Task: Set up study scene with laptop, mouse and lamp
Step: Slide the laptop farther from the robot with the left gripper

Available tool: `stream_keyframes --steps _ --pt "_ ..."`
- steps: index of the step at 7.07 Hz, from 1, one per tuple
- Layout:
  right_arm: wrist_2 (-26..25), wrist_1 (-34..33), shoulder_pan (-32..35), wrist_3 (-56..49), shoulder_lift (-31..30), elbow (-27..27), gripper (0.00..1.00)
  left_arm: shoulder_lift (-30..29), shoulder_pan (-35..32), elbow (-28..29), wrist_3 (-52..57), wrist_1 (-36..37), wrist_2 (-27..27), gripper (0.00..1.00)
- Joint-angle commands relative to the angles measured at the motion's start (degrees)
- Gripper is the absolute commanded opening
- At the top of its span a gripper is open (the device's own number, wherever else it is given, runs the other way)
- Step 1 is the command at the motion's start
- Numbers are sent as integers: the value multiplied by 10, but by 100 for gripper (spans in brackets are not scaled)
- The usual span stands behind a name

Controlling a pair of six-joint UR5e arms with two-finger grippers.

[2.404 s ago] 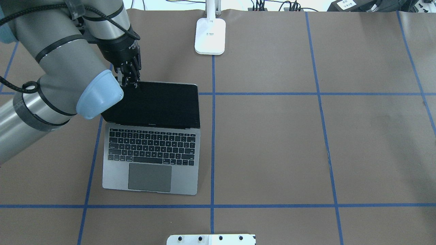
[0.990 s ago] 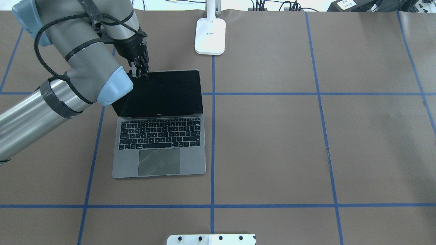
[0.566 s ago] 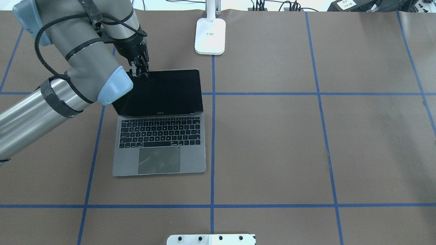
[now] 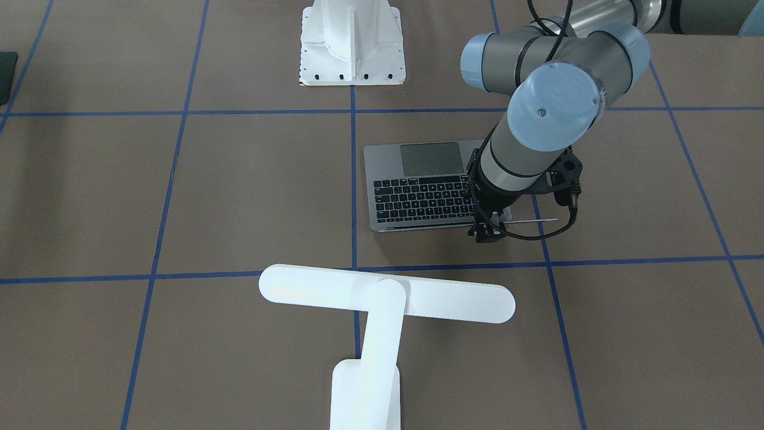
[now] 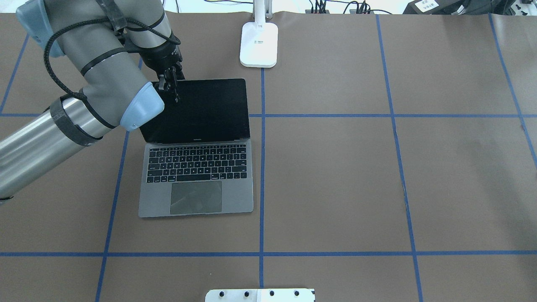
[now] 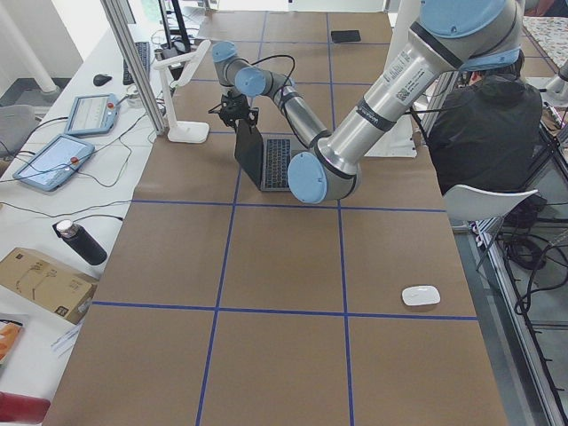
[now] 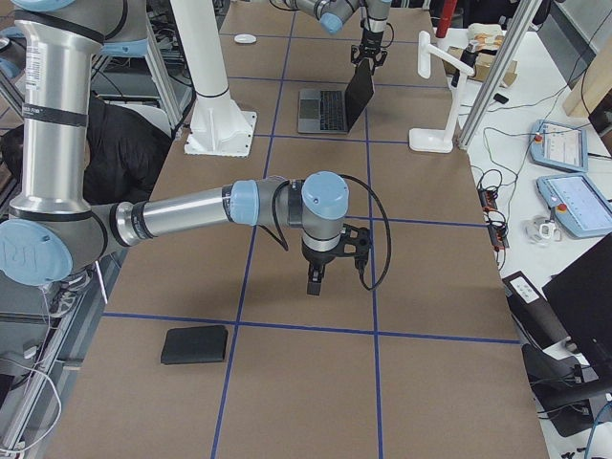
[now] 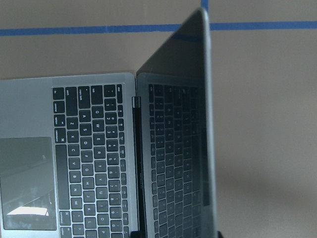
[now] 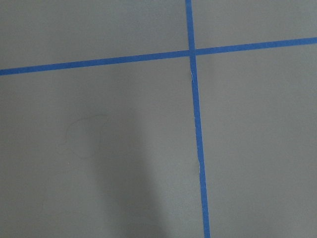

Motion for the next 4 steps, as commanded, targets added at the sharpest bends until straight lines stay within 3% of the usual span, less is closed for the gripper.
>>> stream_keyframes --steps 1,3,4 --pt "2 0 0 1 1 0 100 1 -2 -18 1 3 39 100" --pt "3 0 0 2 1 1 100 2 -19 -32 39 5 80 100" --pt "3 0 0 2 0 1 100 40 -33 -74 108 5 80 100"
